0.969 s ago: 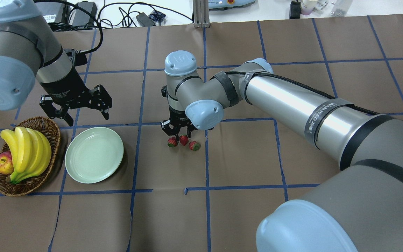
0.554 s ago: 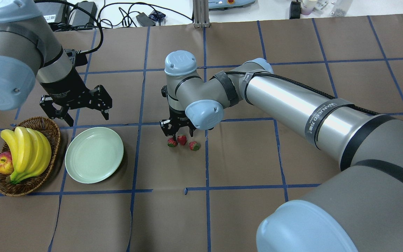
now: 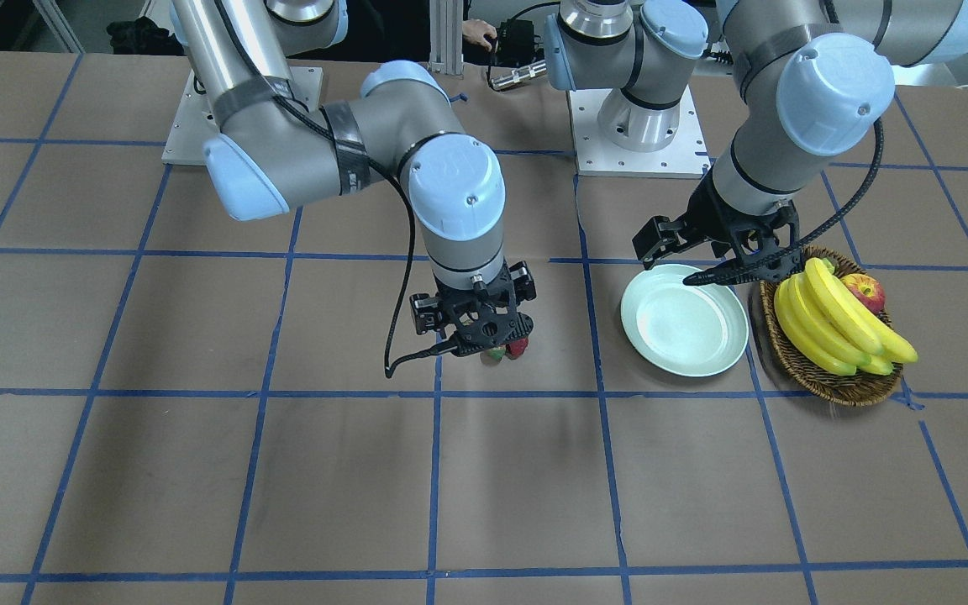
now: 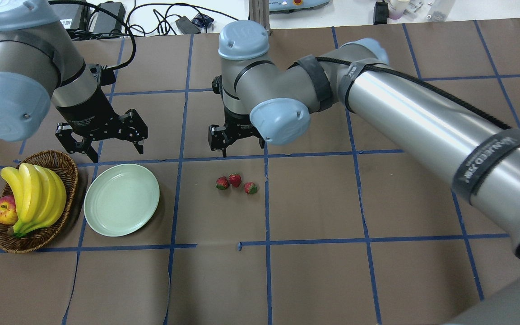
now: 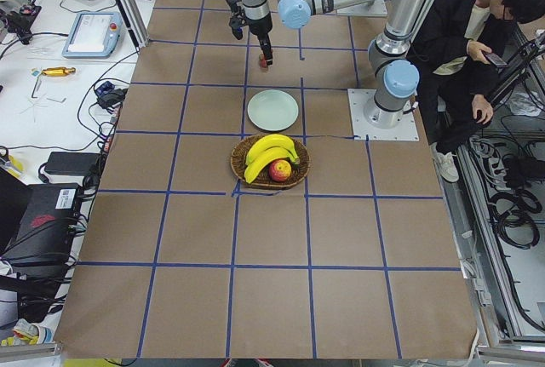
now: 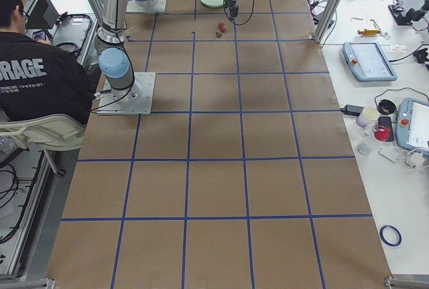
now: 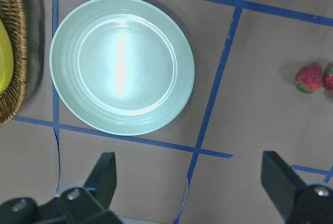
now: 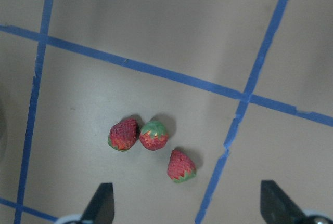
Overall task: Collect all strawberries into plate
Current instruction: 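Raise the right gripper away while the left gripper reaches over the strawberries, then lower the left gripper and close it on a strawberry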
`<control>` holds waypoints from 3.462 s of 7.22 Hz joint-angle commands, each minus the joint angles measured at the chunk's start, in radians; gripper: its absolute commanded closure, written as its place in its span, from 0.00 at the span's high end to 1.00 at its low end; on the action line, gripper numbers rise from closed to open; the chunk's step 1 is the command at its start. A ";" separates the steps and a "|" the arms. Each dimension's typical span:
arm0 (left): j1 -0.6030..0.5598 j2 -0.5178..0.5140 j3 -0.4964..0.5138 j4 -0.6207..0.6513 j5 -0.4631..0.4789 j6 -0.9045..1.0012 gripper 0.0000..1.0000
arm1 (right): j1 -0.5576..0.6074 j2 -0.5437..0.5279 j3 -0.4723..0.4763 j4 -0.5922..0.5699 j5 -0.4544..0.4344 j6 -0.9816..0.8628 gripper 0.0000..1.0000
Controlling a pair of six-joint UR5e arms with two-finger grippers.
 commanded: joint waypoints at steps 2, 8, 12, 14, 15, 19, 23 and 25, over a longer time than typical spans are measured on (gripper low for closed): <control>-0.063 -0.026 -0.021 0.040 0.003 -0.130 1.00 | -0.115 -0.143 -0.026 0.233 -0.093 -0.086 1.00; -0.189 -0.199 -0.056 0.328 -0.124 -0.287 1.00 | -0.276 -0.221 -0.015 0.332 -0.130 -0.229 1.00; -0.255 -0.318 -0.056 0.368 -0.129 -0.035 0.93 | -0.301 -0.221 -0.005 0.332 -0.127 -0.230 1.00; -0.299 -0.331 -0.056 0.368 -0.129 0.088 0.97 | -0.301 -0.212 0.000 0.331 -0.129 -0.230 1.00; -0.301 -0.335 -0.056 0.370 -0.129 0.196 1.00 | -0.301 -0.212 0.008 0.325 -0.129 -0.230 1.00; -0.299 -0.396 -0.058 0.367 -0.135 0.393 0.95 | -0.301 -0.211 0.034 0.314 -0.119 -0.228 1.00; -0.298 -0.399 -0.058 0.356 -0.128 0.486 0.75 | -0.299 -0.211 0.048 0.312 -0.119 -0.228 1.00; -0.298 -0.402 -0.058 0.358 -0.125 0.493 0.41 | -0.299 -0.211 0.048 0.311 -0.122 -0.230 1.00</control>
